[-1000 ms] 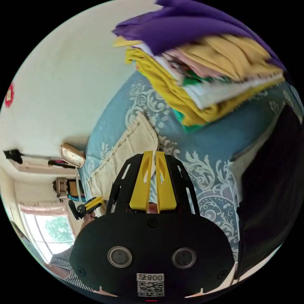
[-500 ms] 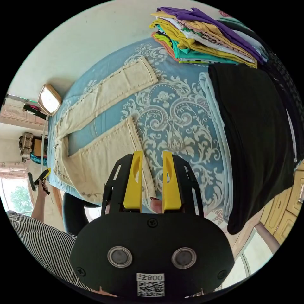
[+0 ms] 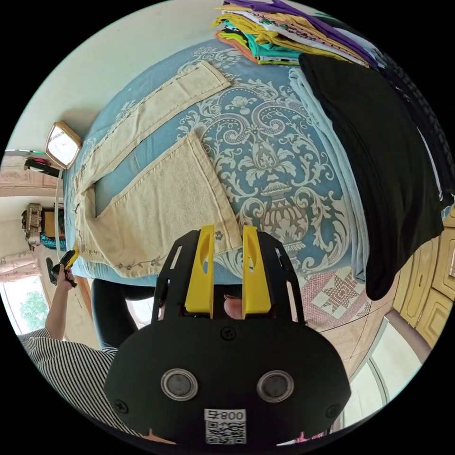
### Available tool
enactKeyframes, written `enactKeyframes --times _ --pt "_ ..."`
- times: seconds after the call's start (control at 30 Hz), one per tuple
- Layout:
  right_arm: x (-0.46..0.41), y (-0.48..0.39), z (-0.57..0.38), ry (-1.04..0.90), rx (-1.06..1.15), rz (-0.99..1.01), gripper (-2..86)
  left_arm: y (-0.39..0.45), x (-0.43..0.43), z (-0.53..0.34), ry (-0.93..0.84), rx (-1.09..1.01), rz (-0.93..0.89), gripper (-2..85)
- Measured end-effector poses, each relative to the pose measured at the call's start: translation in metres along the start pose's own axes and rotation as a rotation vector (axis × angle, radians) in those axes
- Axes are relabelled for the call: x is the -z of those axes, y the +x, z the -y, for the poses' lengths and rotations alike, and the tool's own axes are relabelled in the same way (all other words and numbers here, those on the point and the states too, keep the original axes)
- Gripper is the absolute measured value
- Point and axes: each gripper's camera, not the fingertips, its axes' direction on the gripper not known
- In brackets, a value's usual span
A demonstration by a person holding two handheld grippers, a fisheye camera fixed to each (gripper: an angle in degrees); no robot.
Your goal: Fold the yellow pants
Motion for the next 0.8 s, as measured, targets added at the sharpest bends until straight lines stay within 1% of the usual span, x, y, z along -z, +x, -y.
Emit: enactKeyframes --times 0.07,0.2,0.33,0.43,0.5,0.53,0.57,0.6,0.63,0.73,0.8 --pt "0.000 -0.005 -0.005 -0.011 0.018 -0.049 6.6 -0.003 0.004 -0.003 0.016 -0.001 -0.046 3.8" --pt "0.015 -0.008 -0.005 -0.064 0.091 -0.020 1.9 -0.003 0.035 -0.013 0.108 -0.081 -0.165 3.1" --pt "0.066 -0.002 -0.024 0.012 0.138 0.040 0.6 -0.002 0.061 -0.031 0.163 -0.155 -0.194 2.8" --pt "0.077 0.010 -0.055 0.015 0.146 -0.024 0.5 -0.009 0.057 -0.048 0.134 -0.189 -0.126 2.8" --pt "0.060 0.026 -0.070 -0.029 0.109 0.039 0.6 -0.025 0.027 -0.054 0.045 -0.116 -0.116 3.0" --pt "0.045 0.039 -0.077 -0.058 0.057 0.080 0.7 -0.030 0.019 -0.056 0.021 -0.088 -0.098 3.1" --pt "0.029 0.050 -0.084 -0.106 0.001 0.095 0.8 -0.036 0.008 -0.061 -0.005 -0.032 -0.040 3.2" --pt "0.024 0.055 -0.088 -0.117 -0.032 0.087 0.8 -0.040 0.004 -0.067 0.003 0.019 -0.005 3.3" --pt "0.023 0.062 -0.095 -0.121 -0.078 0.064 0.8 -0.040 0.004 -0.070 0.014 0.026 -0.006 3.4" --pt "0.046 0.062 -0.106 -0.002 -0.056 0.047 2.4 -0.022 0.006 -0.081 0.090 -0.048 -0.021 4.5" --pt "0.058 0.058 -0.100 0.074 -0.038 0.065 5.3 0.014 -0.007 -0.079 0.083 -0.185 -0.106 5.8"
